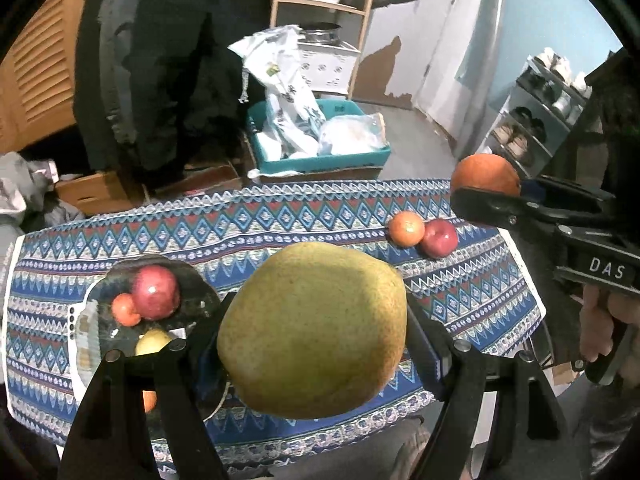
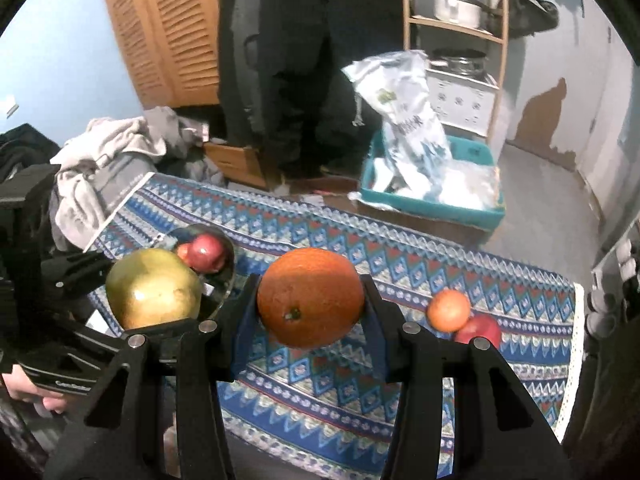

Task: Organize fruits
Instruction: 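Carry the pear over the glass bowl with the left tool while the right tool carries the orange there, then lower the pear into the bowl with the left tool while the right tool lowers the orange in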

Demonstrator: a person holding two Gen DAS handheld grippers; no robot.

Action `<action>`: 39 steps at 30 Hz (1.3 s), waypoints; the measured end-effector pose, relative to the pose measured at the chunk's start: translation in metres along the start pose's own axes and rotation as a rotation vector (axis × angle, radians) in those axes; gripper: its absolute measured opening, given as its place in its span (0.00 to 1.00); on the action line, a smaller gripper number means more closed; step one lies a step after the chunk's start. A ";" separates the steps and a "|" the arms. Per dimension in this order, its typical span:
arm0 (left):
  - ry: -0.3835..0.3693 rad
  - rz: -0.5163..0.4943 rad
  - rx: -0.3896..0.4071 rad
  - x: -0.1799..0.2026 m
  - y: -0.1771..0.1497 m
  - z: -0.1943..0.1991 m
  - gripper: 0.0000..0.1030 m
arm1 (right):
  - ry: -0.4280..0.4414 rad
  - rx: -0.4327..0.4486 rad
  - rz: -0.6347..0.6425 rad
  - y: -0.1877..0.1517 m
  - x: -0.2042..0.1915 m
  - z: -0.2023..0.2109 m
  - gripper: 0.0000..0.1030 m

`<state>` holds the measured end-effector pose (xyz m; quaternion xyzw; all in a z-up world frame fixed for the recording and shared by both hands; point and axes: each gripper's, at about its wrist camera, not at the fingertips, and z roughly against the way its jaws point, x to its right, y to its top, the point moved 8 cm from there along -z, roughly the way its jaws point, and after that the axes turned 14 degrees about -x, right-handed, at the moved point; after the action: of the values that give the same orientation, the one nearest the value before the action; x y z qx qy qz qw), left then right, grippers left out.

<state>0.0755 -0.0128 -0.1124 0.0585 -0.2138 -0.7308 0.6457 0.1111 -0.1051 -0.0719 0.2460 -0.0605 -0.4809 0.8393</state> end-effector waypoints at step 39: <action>0.082 0.354 0.008 -0.193 -0.038 0.009 0.77 | 0.100 -0.114 0.190 0.075 -0.163 -0.093 0.45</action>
<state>0.0687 0.1794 -0.1561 0.0524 -0.1973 -0.6018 0.7721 0.1145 0.0956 -0.0958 0.2148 -0.0140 -0.3892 0.8956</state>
